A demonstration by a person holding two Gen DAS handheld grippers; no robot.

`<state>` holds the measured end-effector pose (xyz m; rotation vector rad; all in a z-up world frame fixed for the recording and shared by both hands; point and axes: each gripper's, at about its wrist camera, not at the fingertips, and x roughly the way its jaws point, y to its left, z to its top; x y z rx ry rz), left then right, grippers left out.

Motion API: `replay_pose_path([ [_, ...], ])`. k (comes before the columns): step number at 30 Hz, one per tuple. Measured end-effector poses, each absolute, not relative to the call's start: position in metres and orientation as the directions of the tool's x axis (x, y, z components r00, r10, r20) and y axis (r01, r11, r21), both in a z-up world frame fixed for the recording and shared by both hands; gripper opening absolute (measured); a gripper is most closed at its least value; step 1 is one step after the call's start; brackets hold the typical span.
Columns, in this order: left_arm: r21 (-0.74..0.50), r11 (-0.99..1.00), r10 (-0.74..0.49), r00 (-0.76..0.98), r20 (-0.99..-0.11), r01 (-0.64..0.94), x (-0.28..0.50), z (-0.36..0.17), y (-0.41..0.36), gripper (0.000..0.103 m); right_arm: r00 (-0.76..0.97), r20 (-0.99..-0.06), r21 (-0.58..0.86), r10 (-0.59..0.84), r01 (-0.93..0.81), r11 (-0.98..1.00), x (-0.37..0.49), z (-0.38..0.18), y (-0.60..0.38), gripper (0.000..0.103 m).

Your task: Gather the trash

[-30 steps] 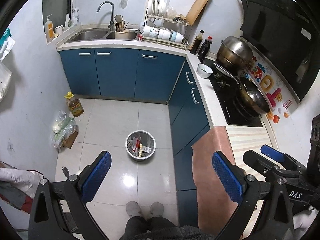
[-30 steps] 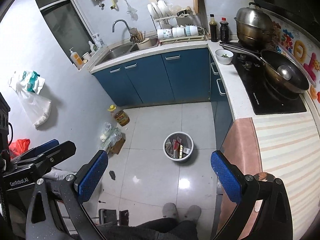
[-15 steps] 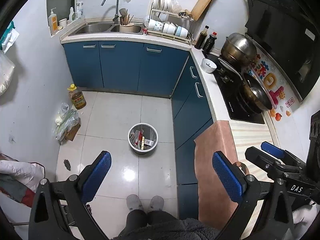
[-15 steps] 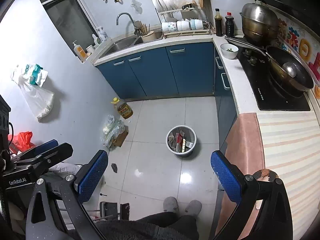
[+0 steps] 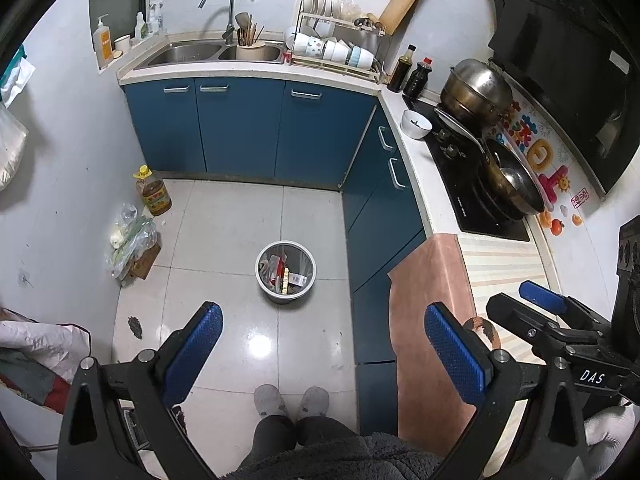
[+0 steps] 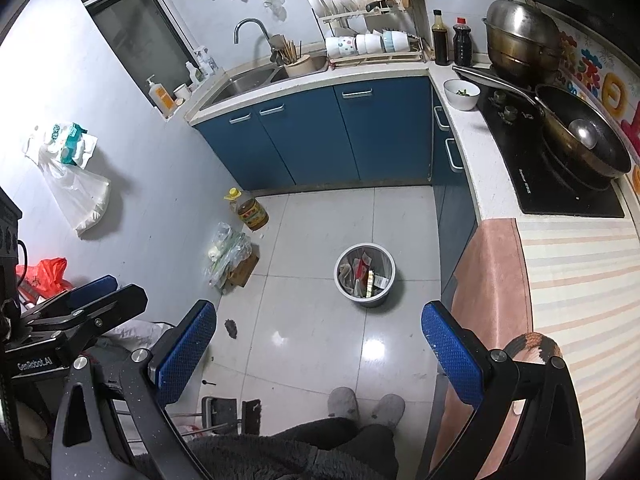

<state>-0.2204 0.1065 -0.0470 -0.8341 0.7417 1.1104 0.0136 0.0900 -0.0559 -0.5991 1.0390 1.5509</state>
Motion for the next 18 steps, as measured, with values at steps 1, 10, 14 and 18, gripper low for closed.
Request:
replay_pose_path([
  [1, -0.196, 0.22, 0.454, 0.278, -0.847, -0.956, -0.2206, -0.0477, 0.1073, 0.103, -0.251, -0.825, 0.296, 0.507, -0.955, 0.007, 0.0134, -0.0559, 0.0897, 0.103],
  [10, -0.197, 0.23, 0.445, 0.283, -0.85, -0.953, -0.217, -0.0505, 0.1082, 0.103, -0.251, -0.827, 0.301, 0.503, -0.953, 0.02, 0.0177, -0.0586, 0.0891, 0.103],
  [14, -0.204, 0.235, 0.437, 0.291, -0.851, -0.95, -0.2172, -0.0529, 0.1092, 0.103, -0.255, -0.828, 0.307, 0.5, -0.952, 0.023, 0.0201, -0.0598, 0.0895, 0.103],
  [18, -0.214, 0.245, 0.427, 0.303, -0.852, -0.946, -0.2145, -0.0539, 0.11, 0.103, -0.258, -0.828, 0.314, 0.497, -0.949, 0.031, 0.0233, -0.0609, 0.0909, 0.103],
])
